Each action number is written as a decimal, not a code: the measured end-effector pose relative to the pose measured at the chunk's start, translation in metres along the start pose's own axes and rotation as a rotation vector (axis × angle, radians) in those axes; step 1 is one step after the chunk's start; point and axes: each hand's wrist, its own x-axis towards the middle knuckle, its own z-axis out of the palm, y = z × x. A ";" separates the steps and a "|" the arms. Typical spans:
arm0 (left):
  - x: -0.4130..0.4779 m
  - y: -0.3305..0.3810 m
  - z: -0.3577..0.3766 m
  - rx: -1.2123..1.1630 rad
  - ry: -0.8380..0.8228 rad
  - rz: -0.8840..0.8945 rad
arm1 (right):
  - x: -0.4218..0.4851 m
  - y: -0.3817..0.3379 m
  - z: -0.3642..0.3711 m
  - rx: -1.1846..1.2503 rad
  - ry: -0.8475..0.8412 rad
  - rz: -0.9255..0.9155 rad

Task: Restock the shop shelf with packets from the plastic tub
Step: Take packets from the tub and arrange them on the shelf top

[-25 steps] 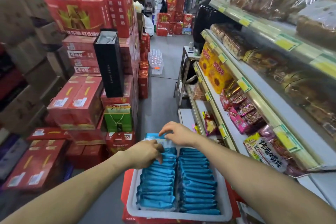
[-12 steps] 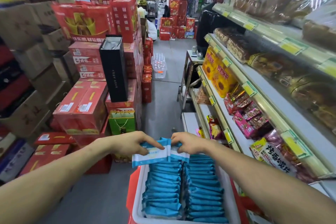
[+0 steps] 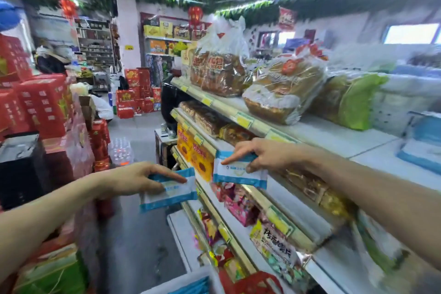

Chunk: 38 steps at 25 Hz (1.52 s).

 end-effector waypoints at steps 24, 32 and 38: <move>0.246 0.451 0.097 0.196 -0.184 0.908 | -0.483 0.137 -0.084 -0.128 0.488 0.860; 0.263 0.526 0.185 0.220 -0.359 1.027 | -0.506 0.152 -0.079 -0.553 0.631 0.893; 0.289 0.564 0.268 0.394 -0.430 1.124 | -0.560 0.116 -0.089 -0.636 0.915 0.931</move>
